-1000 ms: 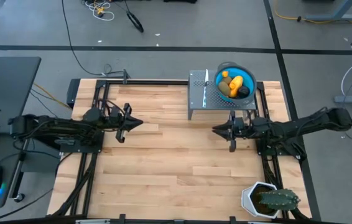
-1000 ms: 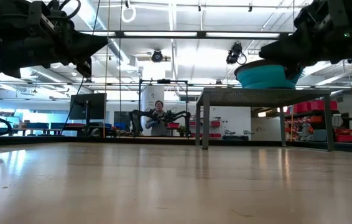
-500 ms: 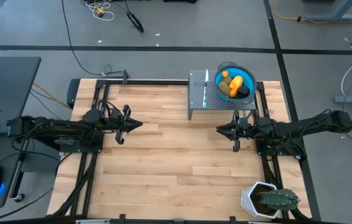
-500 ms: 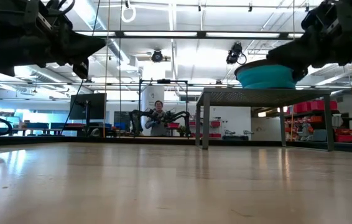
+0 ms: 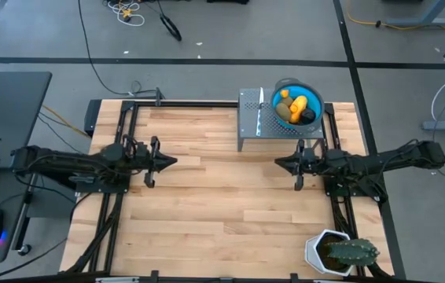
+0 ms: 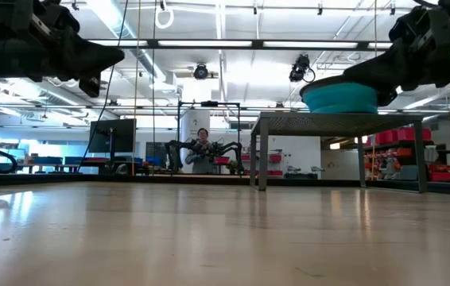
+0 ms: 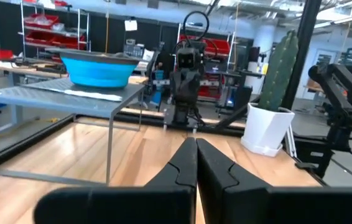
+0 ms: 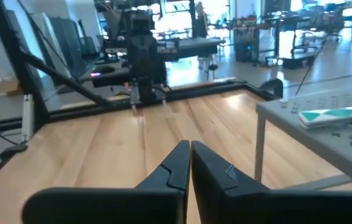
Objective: Pick & Place Fruit
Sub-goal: Return to Home Position
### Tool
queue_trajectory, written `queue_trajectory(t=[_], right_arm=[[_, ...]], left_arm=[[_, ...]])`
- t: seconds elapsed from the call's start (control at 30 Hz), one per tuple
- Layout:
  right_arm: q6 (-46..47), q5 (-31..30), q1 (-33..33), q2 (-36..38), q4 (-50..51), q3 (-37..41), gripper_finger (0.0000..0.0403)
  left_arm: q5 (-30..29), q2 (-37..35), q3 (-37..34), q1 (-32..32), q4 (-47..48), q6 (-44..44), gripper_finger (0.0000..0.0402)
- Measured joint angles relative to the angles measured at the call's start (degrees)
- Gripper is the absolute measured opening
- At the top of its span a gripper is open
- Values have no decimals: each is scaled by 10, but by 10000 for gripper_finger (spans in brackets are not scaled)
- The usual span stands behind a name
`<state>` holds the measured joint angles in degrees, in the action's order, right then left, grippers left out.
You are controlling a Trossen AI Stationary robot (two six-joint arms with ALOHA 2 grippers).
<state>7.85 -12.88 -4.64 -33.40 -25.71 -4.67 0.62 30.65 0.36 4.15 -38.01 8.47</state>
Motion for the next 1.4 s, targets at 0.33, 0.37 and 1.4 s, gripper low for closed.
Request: queue_trajectory(t=[0.33, 0.37, 1.4], right_arm=[[2, 24, 0, 53, 71, 0, 3], [2, 23, 0, 59, 73, 0, 3], [-43, 22, 0, 161, 113, 41, 0]], left_arm=[[0, -201, 0, 0, 195, 9, 1], [-2, -221, 0, 0, 214, 8, 1], [-25, -305, 0, -1, 332, -29, 5]])
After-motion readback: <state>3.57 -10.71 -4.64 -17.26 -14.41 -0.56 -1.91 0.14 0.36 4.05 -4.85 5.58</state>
